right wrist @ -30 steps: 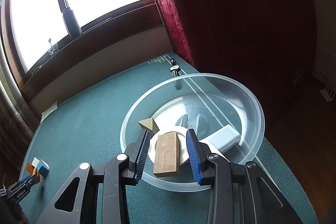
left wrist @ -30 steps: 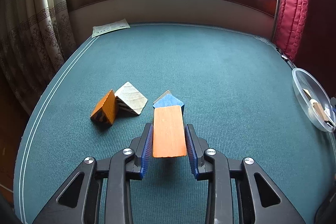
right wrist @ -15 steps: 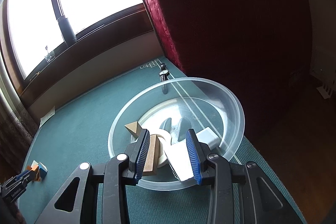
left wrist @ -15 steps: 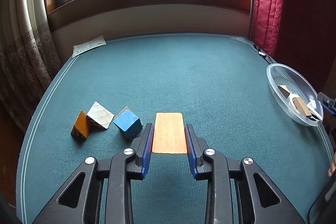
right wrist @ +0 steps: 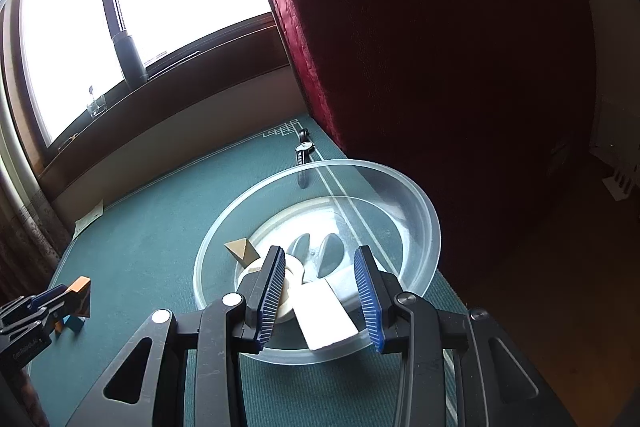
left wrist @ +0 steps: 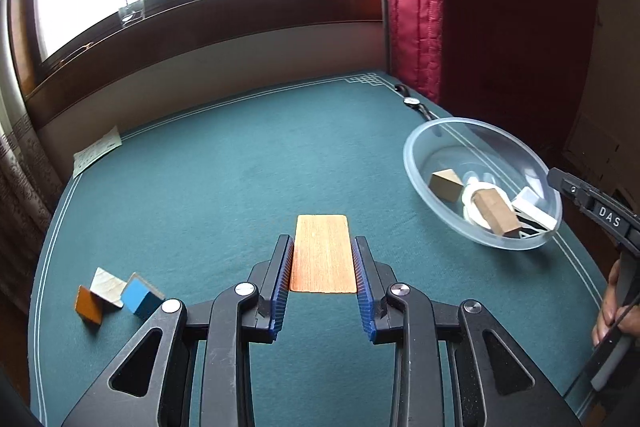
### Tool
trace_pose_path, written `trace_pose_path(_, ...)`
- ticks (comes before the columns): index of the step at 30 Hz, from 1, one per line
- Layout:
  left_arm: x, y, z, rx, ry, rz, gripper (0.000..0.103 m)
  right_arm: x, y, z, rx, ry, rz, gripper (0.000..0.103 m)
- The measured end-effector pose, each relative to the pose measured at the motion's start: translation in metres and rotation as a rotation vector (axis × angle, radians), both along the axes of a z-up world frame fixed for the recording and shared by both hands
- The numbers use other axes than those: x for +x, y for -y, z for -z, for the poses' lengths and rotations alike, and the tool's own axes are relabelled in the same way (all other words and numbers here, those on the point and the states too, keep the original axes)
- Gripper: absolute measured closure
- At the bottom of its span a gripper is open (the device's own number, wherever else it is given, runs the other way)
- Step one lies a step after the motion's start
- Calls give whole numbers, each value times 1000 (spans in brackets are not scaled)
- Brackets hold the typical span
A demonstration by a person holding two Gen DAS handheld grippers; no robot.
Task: Organize rigid objects
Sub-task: 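Carry the orange triangular block in the left gripper into the basin and release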
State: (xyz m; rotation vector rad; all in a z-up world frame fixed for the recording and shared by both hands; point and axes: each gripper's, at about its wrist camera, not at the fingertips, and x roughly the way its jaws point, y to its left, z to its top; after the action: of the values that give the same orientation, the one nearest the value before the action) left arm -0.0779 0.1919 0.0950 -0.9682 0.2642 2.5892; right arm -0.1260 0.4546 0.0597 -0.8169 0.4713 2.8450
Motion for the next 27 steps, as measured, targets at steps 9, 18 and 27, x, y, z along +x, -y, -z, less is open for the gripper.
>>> trace_pose_path(9, 11, -65, -13, -4, 10, 93, 73, 10, -17, 1, -9, -15, -9, 64)
trace_pose_path(18, -1, -117, -24, 19, -6, 119, 73, 19, -41, 2, -108, -38, 15, 64)
trace_pose_path(27, -35, -162, -17, 19, 16, 146, 72, 16, -55, 12, -147, -16, 43, 64)
